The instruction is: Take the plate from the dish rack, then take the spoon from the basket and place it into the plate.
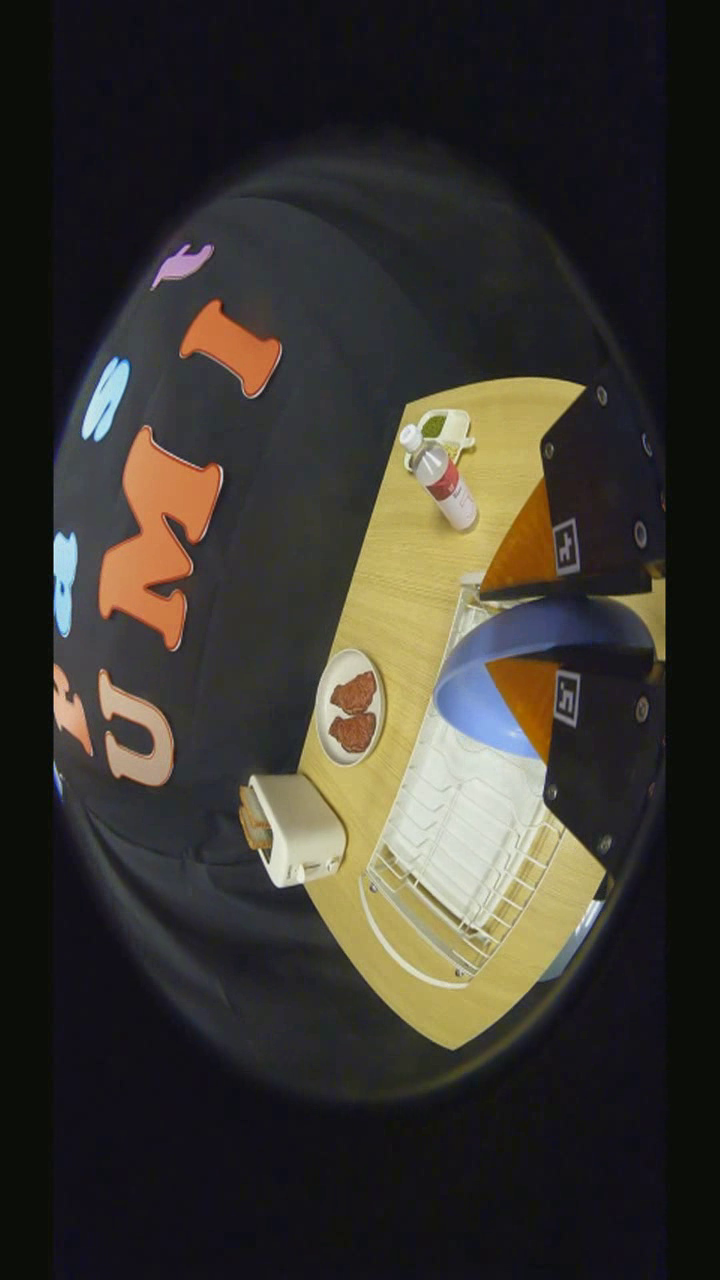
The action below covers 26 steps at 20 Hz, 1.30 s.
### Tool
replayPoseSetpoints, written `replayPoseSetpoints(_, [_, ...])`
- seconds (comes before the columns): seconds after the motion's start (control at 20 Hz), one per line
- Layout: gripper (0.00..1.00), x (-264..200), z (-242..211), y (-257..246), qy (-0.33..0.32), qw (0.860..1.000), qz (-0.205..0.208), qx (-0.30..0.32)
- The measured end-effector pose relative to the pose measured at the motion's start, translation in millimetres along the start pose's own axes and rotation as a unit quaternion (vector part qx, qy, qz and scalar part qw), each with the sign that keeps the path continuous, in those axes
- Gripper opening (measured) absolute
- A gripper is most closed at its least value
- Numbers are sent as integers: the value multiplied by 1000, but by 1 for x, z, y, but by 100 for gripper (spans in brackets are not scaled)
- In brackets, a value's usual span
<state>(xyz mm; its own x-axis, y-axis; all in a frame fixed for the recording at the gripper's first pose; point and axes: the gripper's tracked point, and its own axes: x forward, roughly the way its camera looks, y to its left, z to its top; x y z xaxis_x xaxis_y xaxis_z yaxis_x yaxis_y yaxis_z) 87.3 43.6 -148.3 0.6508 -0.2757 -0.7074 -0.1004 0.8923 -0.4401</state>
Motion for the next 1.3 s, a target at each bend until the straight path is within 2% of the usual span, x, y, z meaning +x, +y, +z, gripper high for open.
replayPoseSetpoints(0.25, [20,-36,-11,-8,-25,1000,14,9])
replayPoseSetpoints(0.45, [20,-57,-38,-5,-24,999,34,22])
replayPoseSetpoints(0.85, [20,-60,-101,11,-5,995,82,60])
replayPoseSetpoints(1.15, [20,-55,-148,25,1,985,126,113])
replayPoseSetpoints(1.3, [20,-48,-178,40,8,973,165,161])
